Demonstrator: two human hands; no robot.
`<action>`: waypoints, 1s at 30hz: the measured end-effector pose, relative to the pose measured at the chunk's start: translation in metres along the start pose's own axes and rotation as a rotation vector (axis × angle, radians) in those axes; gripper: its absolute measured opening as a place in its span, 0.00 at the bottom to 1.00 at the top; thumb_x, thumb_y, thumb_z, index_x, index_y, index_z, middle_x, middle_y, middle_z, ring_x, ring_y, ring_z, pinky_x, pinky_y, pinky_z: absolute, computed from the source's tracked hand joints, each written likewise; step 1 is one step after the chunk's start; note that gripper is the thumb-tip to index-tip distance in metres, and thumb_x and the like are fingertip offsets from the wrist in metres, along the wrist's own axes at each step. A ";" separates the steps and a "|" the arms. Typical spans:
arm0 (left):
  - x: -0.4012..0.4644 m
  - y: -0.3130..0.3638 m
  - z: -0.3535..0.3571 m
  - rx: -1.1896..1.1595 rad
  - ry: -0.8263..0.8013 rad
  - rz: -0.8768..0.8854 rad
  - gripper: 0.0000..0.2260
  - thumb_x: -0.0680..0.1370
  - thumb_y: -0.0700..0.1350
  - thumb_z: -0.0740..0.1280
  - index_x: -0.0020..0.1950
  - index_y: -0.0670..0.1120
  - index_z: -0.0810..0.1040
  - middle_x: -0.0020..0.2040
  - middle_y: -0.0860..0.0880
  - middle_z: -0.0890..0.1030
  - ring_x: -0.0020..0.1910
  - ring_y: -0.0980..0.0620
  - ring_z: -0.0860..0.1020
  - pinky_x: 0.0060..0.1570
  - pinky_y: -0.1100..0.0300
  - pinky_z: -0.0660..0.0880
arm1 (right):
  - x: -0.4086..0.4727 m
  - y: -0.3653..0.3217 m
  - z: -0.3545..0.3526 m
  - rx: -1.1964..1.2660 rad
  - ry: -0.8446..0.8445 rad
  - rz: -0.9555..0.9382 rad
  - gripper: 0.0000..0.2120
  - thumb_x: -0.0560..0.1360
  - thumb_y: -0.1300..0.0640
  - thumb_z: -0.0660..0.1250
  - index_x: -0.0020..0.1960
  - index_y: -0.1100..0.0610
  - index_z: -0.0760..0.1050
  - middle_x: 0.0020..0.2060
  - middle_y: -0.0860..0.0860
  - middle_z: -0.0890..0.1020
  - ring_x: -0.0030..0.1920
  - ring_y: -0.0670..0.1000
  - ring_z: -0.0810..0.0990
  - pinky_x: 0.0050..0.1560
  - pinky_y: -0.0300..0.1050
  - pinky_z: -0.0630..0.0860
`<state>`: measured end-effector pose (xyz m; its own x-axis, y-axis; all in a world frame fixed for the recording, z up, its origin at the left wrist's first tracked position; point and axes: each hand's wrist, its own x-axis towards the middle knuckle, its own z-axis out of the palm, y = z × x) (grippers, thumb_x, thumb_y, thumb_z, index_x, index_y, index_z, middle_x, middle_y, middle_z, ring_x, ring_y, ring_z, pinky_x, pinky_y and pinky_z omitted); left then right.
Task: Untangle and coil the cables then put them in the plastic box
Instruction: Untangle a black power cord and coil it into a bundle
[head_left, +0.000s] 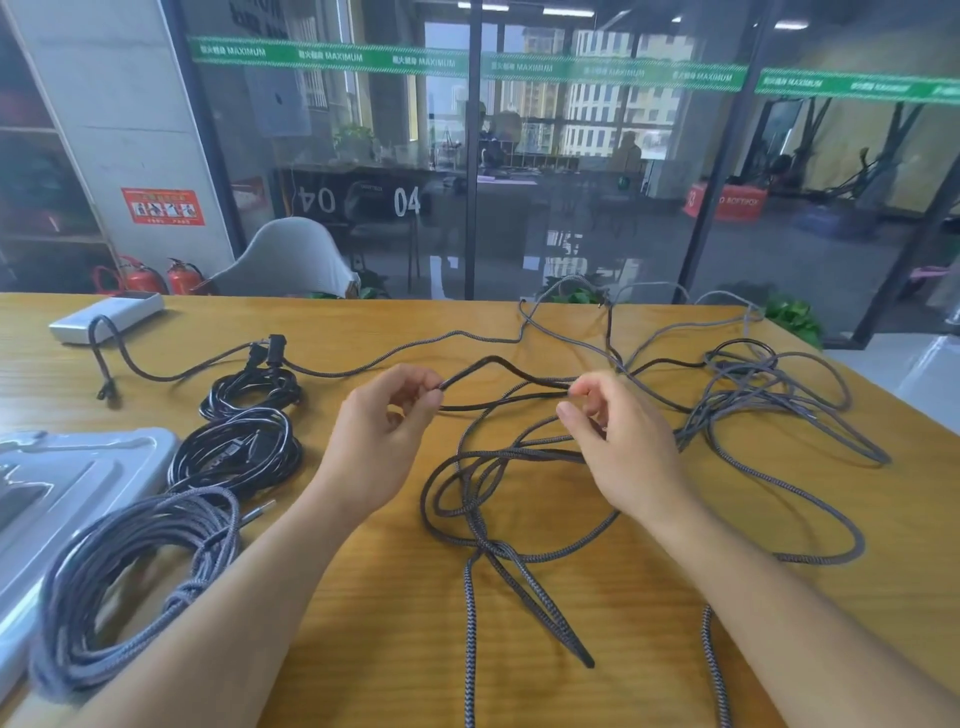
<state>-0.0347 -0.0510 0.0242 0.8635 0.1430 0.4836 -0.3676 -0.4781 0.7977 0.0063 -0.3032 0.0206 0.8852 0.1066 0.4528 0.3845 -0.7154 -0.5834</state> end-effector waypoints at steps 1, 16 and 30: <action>0.000 0.000 0.001 -0.009 -0.025 0.022 0.06 0.83 0.43 0.68 0.52 0.56 0.80 0.45 0.54 0.82 0.45 0.56 0.77 0.43 0.66 0.72 | 0.000 0.000 0.000 0.031 0.008 0.010 0.13 0.83 0.48 0.66 0.67 0.46 0.72 0.45 0.43 0.78 0.47 0.47 0.78 0.44 0.43 0.72; -0.008 0.022 0.006 -0.176 -0.184 -0.138 0.34 0.85 0.65 0.43 0.54 0.50 0.86 0.51 0.54 0.86 0.54 0.55 0.79 0.52 0.56 0.72 | 0.000 -0.006 -0.008 0.168 -0.041 -0.163 0.18 0.85 0.39 0.55 0.68 0.38 0.78 0.58 0.40 0.81 0.64 0.40 0.73 0.60 0.36 0.71; -0.018 0.043 0.021 -0.439 -0.343 -0.127 0.25 0.83 0.61 0.54 0.60 0.49 0.85 0.33 0.39 0.69 0.39 0.55 0.80 0.51 0.66 0.79 | -0.016 -0.028 0.007 0.049 -0.466 -0.298 0.16 0.87 0.56 0.59 0.65 0.41 0.81 0.59 0.24 0.70 0.64 0.26 0.61 0.67 0.32 0.58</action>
<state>-0.0589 -0.0926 0.0426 0.9462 -0.1483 0.2877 -0.2990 -0.0596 0.9524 -0.0169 -0.2800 0.0248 0.7541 0.6018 0.2630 0.6378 -0.5756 -0.5117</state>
